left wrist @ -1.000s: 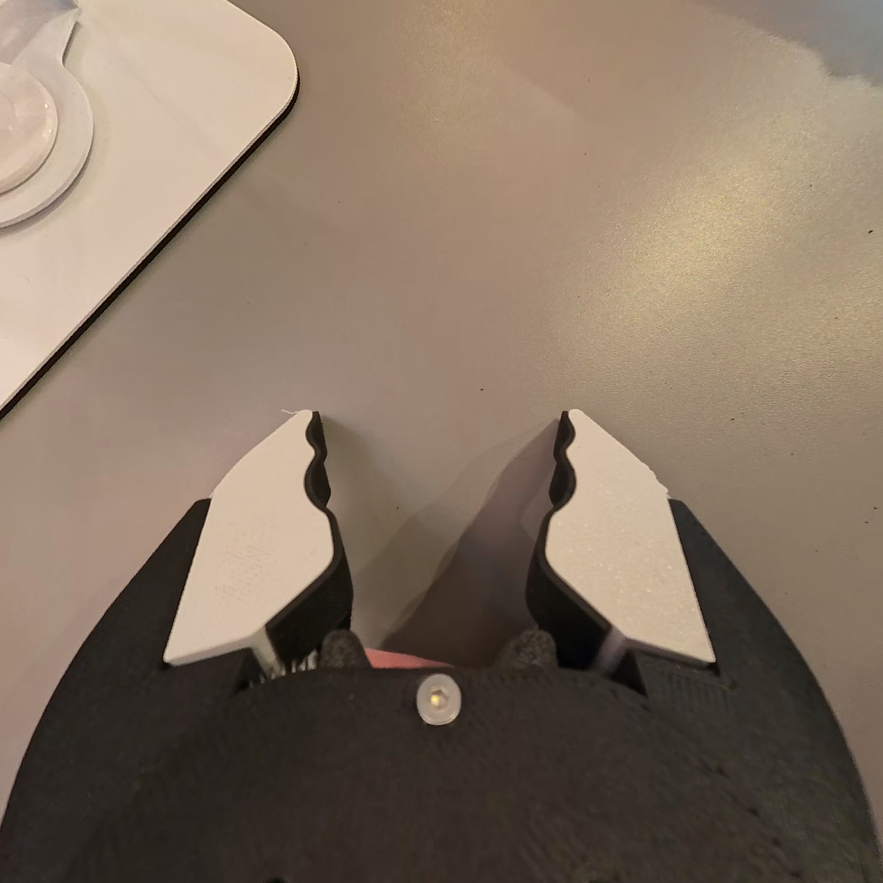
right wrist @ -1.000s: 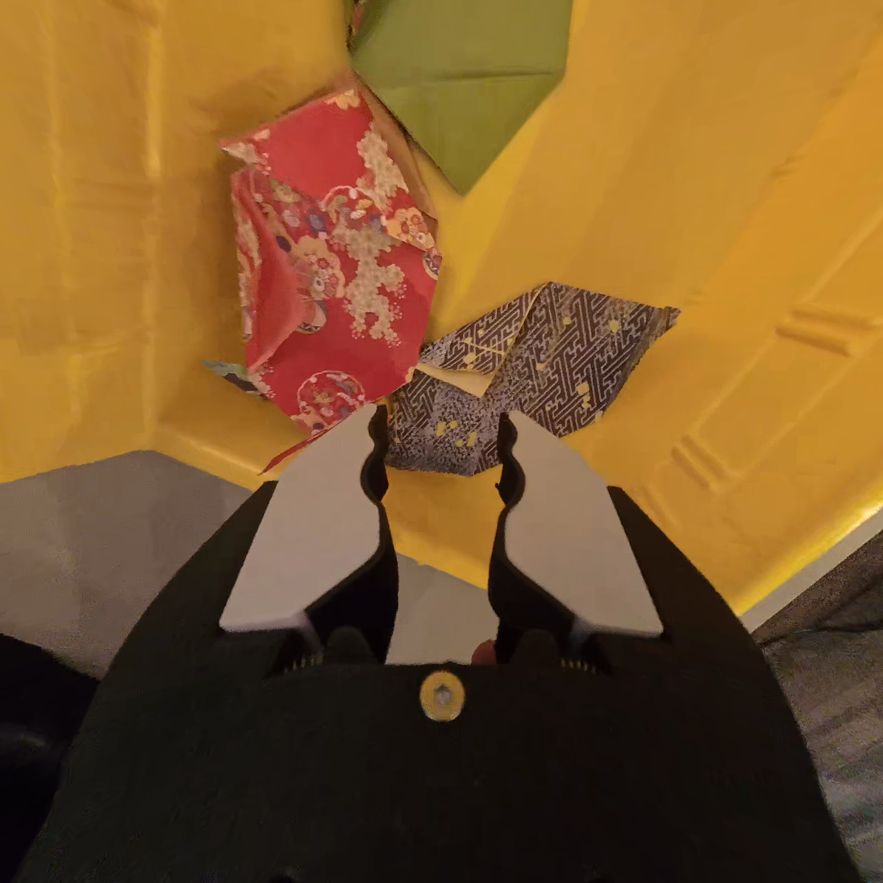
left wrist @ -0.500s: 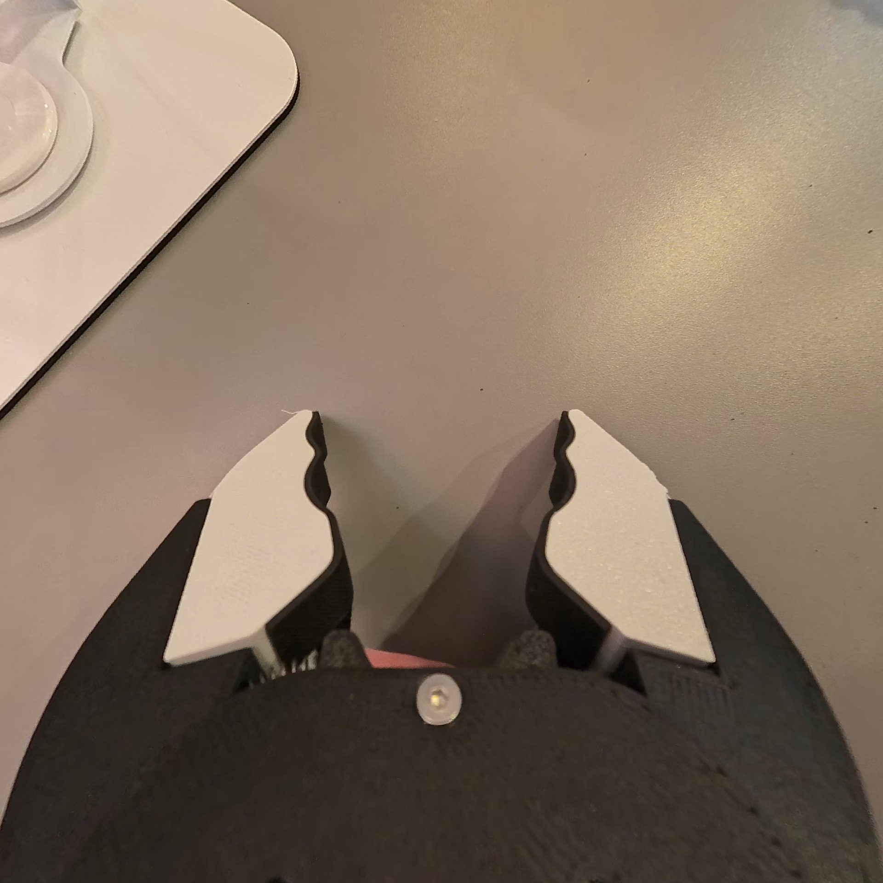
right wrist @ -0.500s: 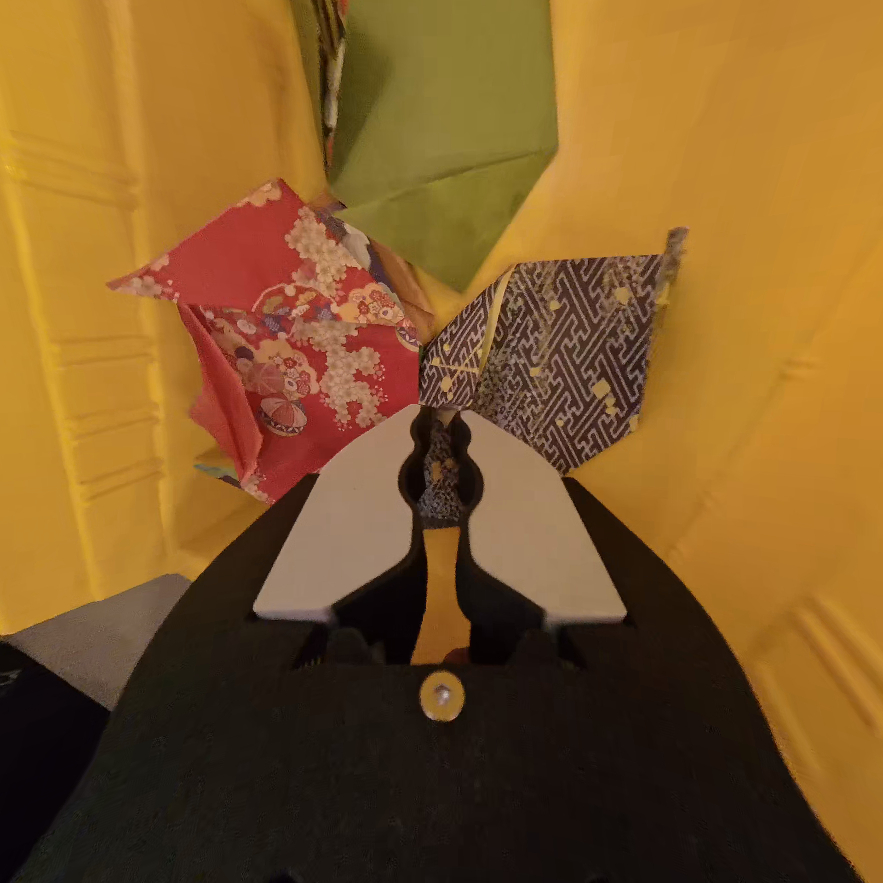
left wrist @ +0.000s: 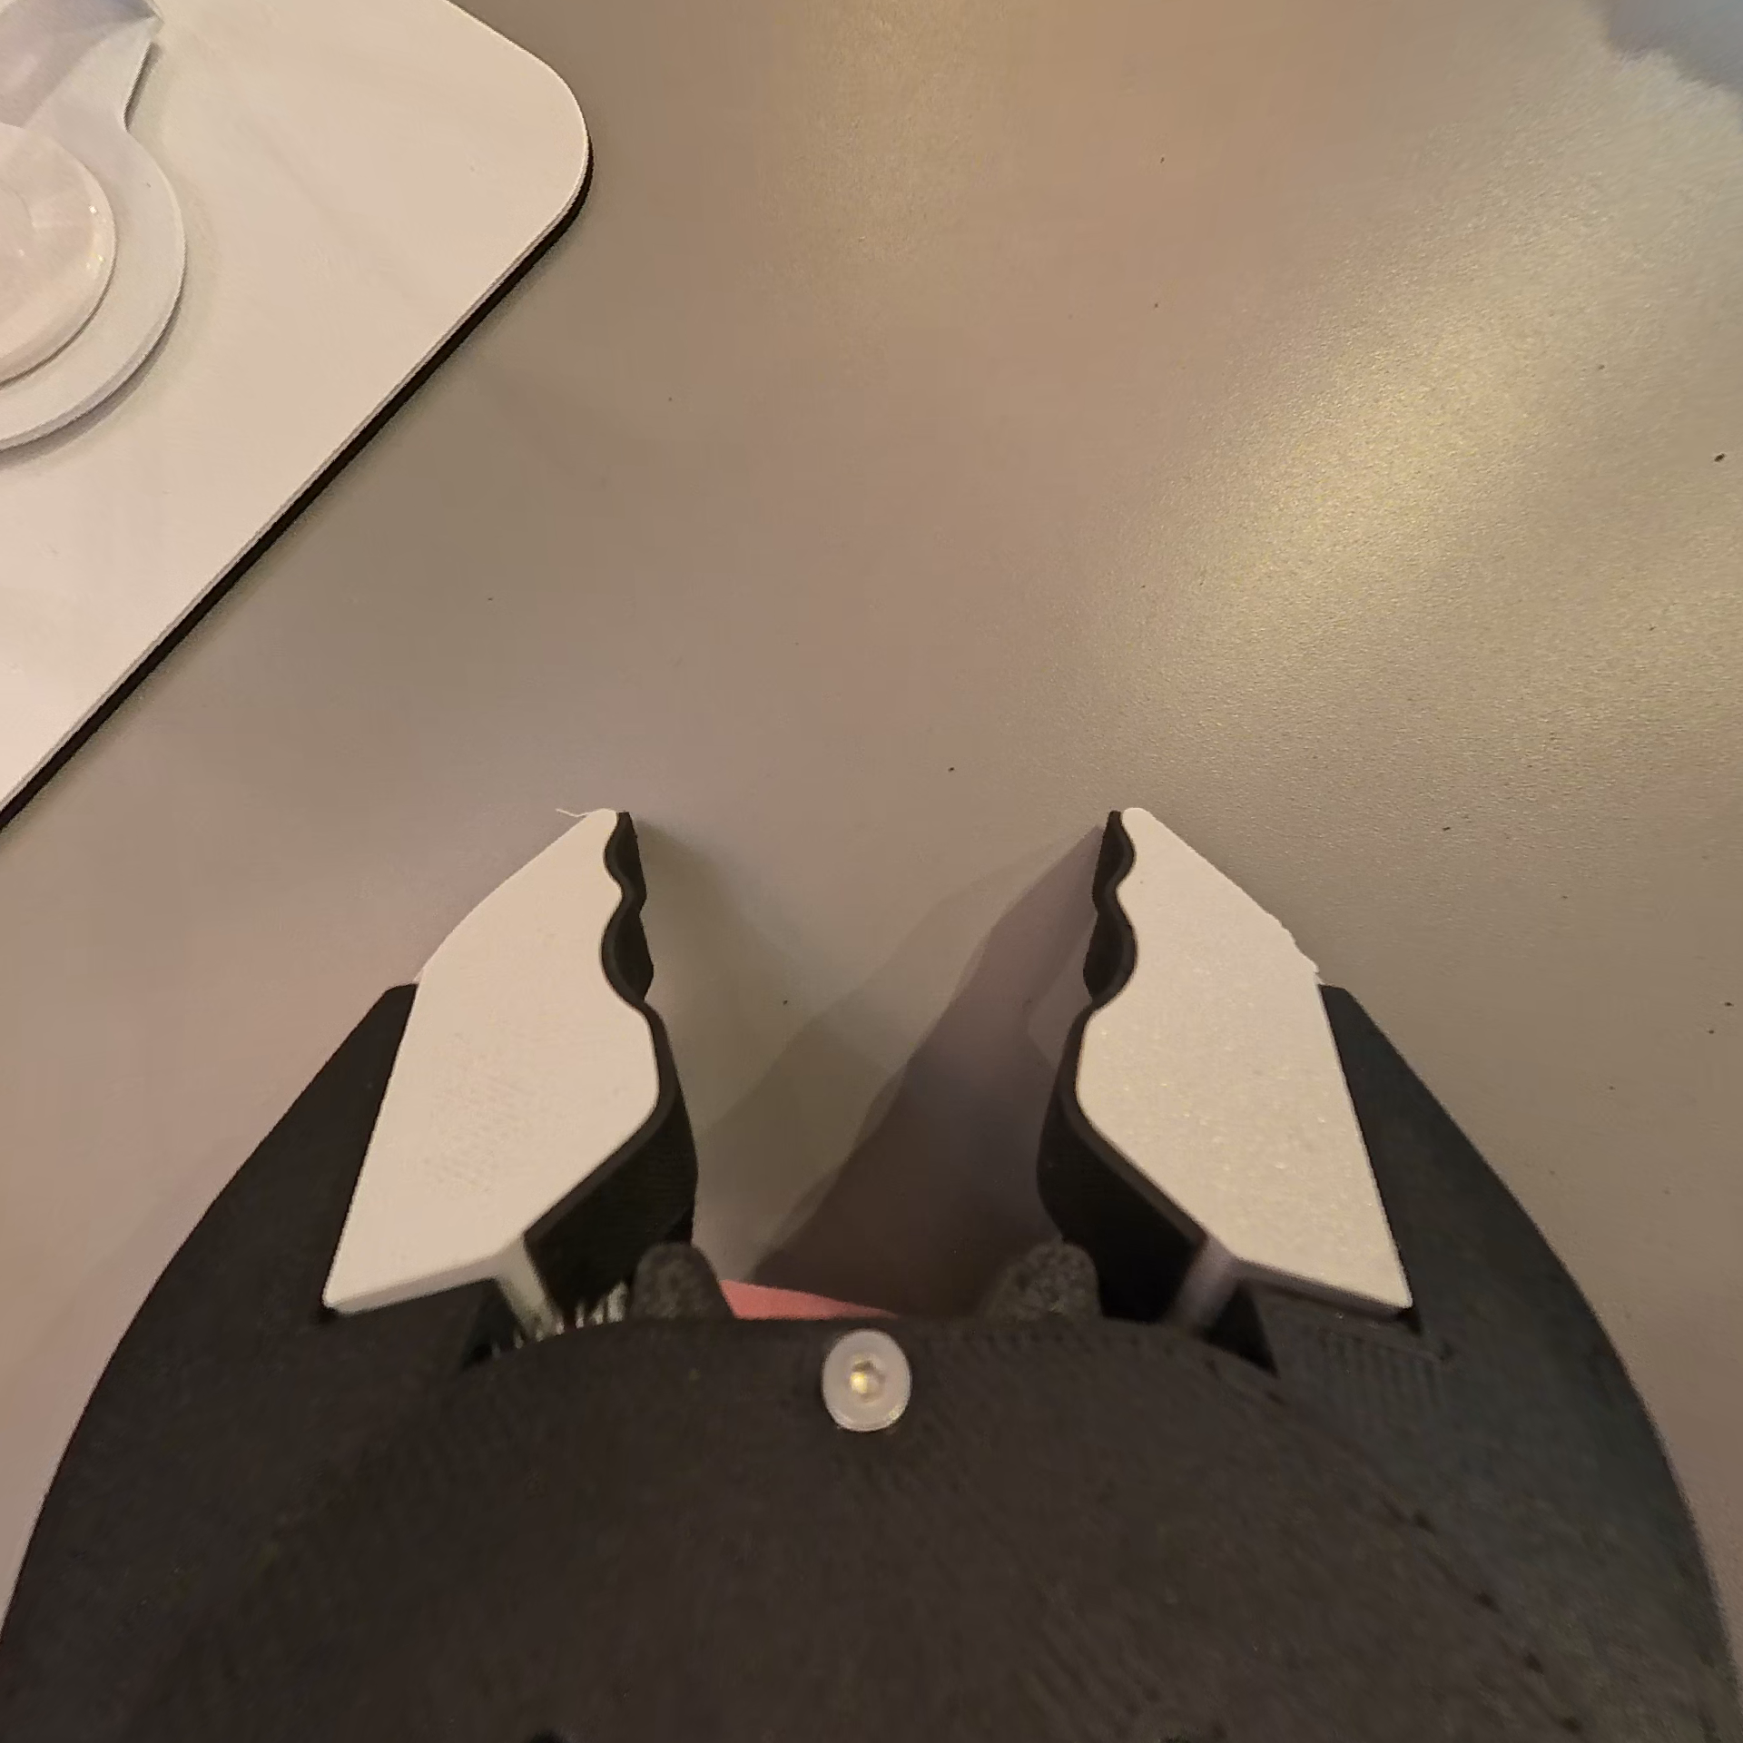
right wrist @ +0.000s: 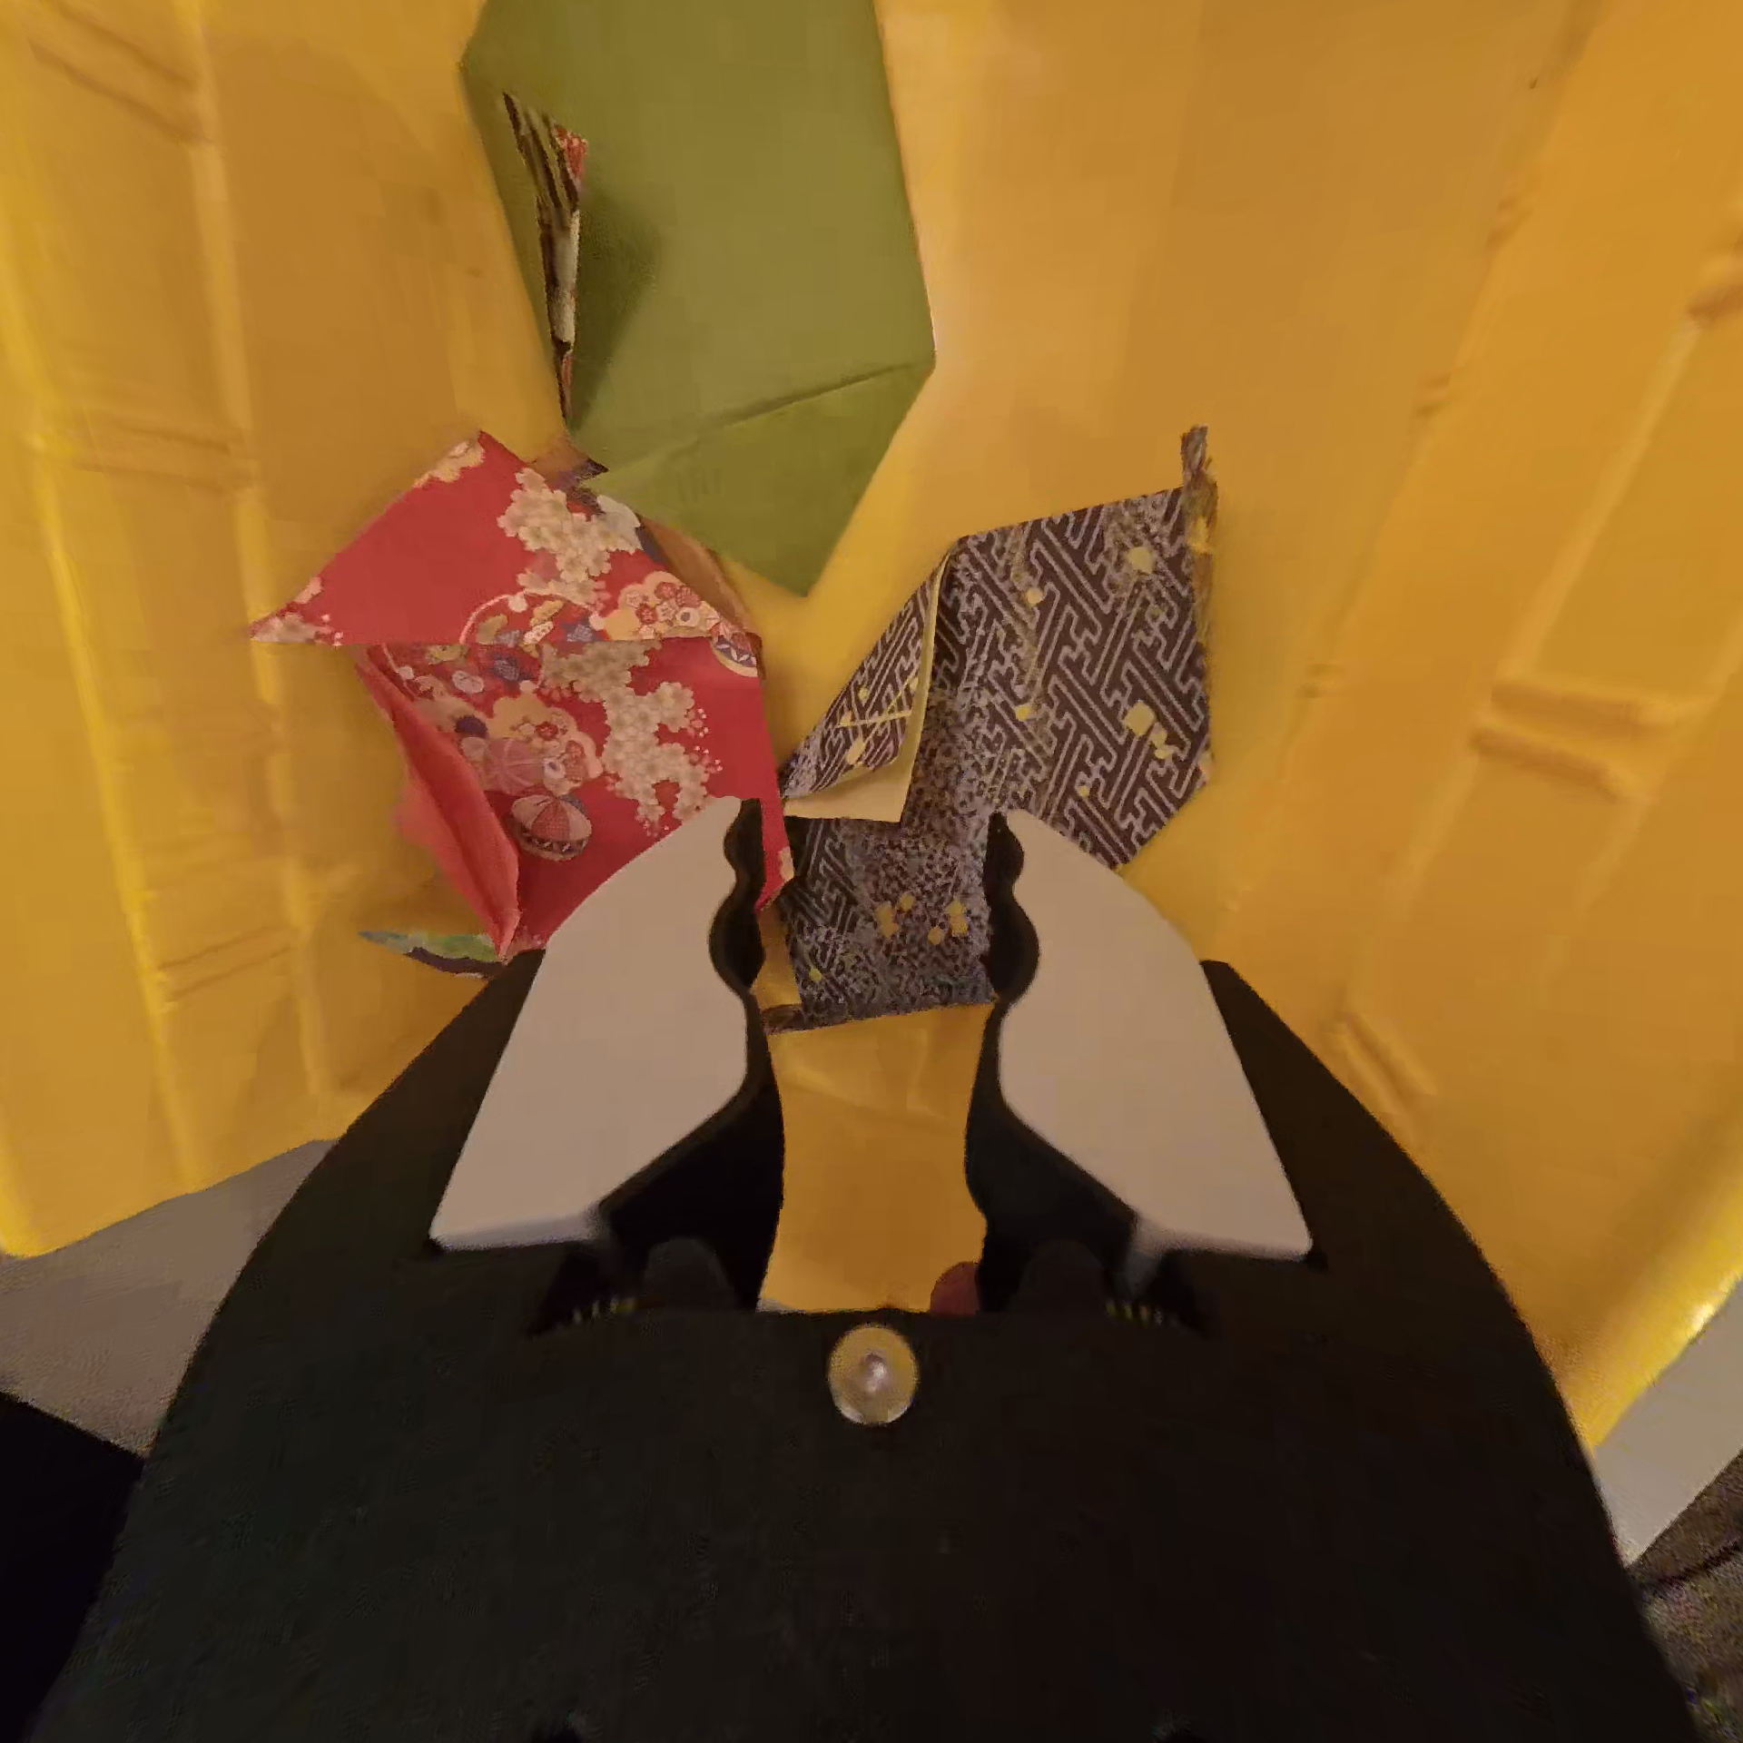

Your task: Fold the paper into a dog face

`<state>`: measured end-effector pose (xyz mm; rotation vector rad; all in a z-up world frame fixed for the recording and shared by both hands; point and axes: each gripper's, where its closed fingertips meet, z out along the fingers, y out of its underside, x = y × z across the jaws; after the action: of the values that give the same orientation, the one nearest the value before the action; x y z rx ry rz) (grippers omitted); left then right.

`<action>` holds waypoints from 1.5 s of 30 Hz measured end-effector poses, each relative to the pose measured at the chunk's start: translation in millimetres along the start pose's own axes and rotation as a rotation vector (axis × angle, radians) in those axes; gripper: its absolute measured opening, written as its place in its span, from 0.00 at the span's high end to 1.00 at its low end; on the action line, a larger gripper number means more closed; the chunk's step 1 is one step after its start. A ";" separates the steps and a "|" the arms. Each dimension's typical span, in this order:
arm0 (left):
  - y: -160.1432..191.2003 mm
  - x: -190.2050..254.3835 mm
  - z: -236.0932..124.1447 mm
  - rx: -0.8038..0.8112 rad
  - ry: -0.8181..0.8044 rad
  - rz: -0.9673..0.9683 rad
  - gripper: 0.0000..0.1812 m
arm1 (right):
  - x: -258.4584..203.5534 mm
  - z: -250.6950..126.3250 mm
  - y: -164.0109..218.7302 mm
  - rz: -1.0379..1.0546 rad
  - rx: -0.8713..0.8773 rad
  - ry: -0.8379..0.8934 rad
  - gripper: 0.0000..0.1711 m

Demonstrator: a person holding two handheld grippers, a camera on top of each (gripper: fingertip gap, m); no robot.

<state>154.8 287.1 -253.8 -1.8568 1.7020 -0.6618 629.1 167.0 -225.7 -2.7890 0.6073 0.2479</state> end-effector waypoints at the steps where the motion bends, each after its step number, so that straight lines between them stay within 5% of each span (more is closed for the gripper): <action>1: -0.1 0.0 -0.1 0.000 0.000 0.000 0.50 | 1.5 3.4 -1.6 0.011 0.012 0.005 0.74; 10: 0.0 -0.1 -0.1 0.000 0.000 0.000 0.50 | -6.3 14.8 -16.4 -0.001 0.100 -0.058 0.98; 15: 0.0 -0.2 -0.1 0.000 0.000 -0.001 0.50 | -8.4 -12.2 -25.7 -0.068 0.150 0.001 0.99; 21: 0.0 -0.2 -0.1 0.000 -0.001 -0.001 0.50 | -57.1 -42.4 -18.5 -0.122 0.118 -0.248 0.98; 34: 0.0 -0.2 -0.1 0.000 -0.001 -0.001 0.50 | -99.8 14.2 13.3 -0.108 -0.062 -0.336 0.97; 45: 0.0 -0.1 -0.1 0.000 0.000 -0.001 0.50 | -94.7 -35.2 -7.4 -0.038 0.199 -0.425 0.97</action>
<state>154.8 287.1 -253.6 -1.8575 1.7007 -0.6621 551.1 199.0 -169.5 -2.4461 0.4444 0.7063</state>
